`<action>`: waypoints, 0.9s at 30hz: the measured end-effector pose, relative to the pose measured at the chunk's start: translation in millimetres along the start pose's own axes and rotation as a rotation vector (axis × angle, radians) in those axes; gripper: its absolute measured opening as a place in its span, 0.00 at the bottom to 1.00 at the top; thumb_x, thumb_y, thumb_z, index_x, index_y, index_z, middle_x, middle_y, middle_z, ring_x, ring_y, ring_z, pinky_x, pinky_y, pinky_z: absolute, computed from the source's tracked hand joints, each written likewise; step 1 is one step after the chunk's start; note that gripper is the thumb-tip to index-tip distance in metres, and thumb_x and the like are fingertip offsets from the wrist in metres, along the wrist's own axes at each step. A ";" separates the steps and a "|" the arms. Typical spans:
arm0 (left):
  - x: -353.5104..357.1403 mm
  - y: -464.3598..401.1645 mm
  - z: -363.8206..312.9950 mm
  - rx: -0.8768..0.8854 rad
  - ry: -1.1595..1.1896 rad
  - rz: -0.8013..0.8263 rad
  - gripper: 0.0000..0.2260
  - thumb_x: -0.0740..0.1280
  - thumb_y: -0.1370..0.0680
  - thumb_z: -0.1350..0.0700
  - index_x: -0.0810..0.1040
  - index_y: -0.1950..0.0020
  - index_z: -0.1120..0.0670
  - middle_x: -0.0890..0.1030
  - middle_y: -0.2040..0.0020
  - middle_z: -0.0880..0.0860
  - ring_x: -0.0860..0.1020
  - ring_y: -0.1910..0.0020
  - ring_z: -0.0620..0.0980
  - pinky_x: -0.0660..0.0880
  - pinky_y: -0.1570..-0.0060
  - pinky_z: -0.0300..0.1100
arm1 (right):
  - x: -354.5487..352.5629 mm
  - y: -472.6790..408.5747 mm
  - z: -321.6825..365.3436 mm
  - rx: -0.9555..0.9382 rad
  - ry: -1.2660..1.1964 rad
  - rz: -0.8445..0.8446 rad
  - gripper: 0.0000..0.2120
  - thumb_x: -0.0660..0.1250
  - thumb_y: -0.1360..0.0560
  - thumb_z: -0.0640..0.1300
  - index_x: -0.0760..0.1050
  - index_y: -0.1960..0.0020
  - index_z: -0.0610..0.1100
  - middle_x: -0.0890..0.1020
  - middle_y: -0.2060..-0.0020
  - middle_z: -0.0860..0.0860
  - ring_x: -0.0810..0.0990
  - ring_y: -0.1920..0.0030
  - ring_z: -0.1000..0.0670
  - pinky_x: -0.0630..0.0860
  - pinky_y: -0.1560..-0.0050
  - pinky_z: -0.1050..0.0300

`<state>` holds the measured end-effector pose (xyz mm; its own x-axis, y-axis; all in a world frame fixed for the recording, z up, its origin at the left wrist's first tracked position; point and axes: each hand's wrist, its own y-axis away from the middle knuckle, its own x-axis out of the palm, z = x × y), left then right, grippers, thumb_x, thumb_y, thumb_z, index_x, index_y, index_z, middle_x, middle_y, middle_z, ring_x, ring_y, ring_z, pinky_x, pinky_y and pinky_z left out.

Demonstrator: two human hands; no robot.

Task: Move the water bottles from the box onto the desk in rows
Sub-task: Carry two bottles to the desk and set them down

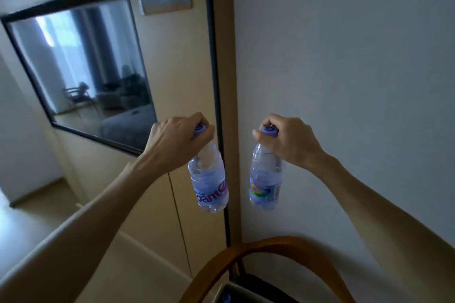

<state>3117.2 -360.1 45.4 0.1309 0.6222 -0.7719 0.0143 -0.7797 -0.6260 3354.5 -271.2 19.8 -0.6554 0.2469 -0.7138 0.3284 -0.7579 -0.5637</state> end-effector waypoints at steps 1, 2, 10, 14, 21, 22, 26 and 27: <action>-9.5 6.2 11.0 -0.026 -0.041 -0.007 0.12 0.59 0.22 0.41 0.76 0.53 0.46 0.81 0.62 0.47 0.76 0.64 0.49 0.66 0.62 0.42 | 9.1 -5.6 11.2 -0.026 -0.024 0.017 0.13 0.67 0.26 0.60 0.74 0.59 0.51 0.80 0.64 0.56 0.78 0.61 0.51 0.75 0.54 0.52; -18.4 12.7 23.2 -0.060 -0.073 -0.016 0.13 0.58 0.22 0.40 0.76 0.53 0.46 0.81 0.61 0.47 0.77 0.63 0.50 0.67 0.62 0.43 | 18.1 -11.0 23.3 -0.050 -0.046 0.035 0.13 0.67 0.26 0.60 0.74 0.59 0.51 0.80 0.65 0.56 0.78 0.61 0.52 0.75 0.54 0.53; -86.7 70.5 132.1 -0.243 -0.219 -0.083 0.15 0.55 0.23 0.39 0.75 0.55 0.46 0.80 0.63 0.46 0.77 0.64 0.51 0.71 0.63 0.44 | 96.0 -48.5 136.0 -0.287 -0.173 0.139 0.13 0.65 0.25 0.61 0.74 0.58 0.51 0.79 0.65 0.56 0.78 0.63 0.53 0.76 0.58 0.53; -120.2 98.5 191.8 -0.316 -0.290 -0.104 0.15 0.54 0.21 0.39 0.74 0.54 0.46 0.82 0.61 0.47 0.78 0.62 0.52 0.71 0.61 0.44 | 138.3 -61.4 200.1 -0.324 -0.208 0.183 0.13 0.64 0.25 0.60 0.74 0.57 0.51 0.80 0.65 0.55 0.78 0.61 0.50 0.74 0.56 0.53; -175.3 138.1 302.1 -0.415 -0.349 -0.096 0.17 0.52 0.22 0.37 0.73 0.54 0.46 0.81 0.60 0.47 0.78 0.63 0.50 0.73 0.59 0.44 | 216.2 -79.4 318.1 -0.422 -0.275 0.232 0.12 0.64 0.24 0.59 0.73 0.58 0.52 0.81 0.63 0.54 0.78 0.59 0.49 0.76 0.51 0.51; -181.8 143.0 316.1 -0.425 -0.382 -0.100 0.16 0.53 0.21 0.38 0.74 0.53 0.47 0.81 0.59 0.48 0.78 0.62 0.50 0.71 0.58 0.43 | 227.4 -82.5 334.6 -0.437 -0.280 0.233 0.12 0.64 0.24 0.59 0.73 0.58 0.52 0.80 0.64 0.54 0.78 0.59 0.49 0.76 0.51 0.51; -201.4 161.0 367.6 -0.487 -0.447 -0.102 0.15 0.56 0.19 0.41 0.76 0.49 0.49 0.83 0.54 0.49 0.76 0.61 0.48 0.69 0.56 0.44 | 269.4 -98.1 392.8 -0.484 -0.273 0.261 0.13 0.62 0.23 0.59 0.74 0.55 0.50 0.81 0.62 0.53 0.77 0.58 0.48 0.73 0.52 0.52; -205.1 164.4 380.9 -0.496 -0.467 -0.098 0.15 0.56 0.19 0.41 0.76 0.48 0.49 0.83 0.53 0.50 0.75 0.61 0.48 0.68 0.56 0.43 | 280.5 -103.2 405.3 -0.495 -0.278 0.265 0.13 0.62 0.23 0.59 0.74 0.55 0.49 0.81 0.61 0.52 0.77 0.58 0.47 0.73 0.52 0.52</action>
<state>2715.1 -588.9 58.6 -0.3332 0.5700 -0.7511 0.4712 -0.5894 -0.6562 2861.1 -368.5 46.2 -0.6392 -0.1275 -0.7584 0.7363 -0.3860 -0.5557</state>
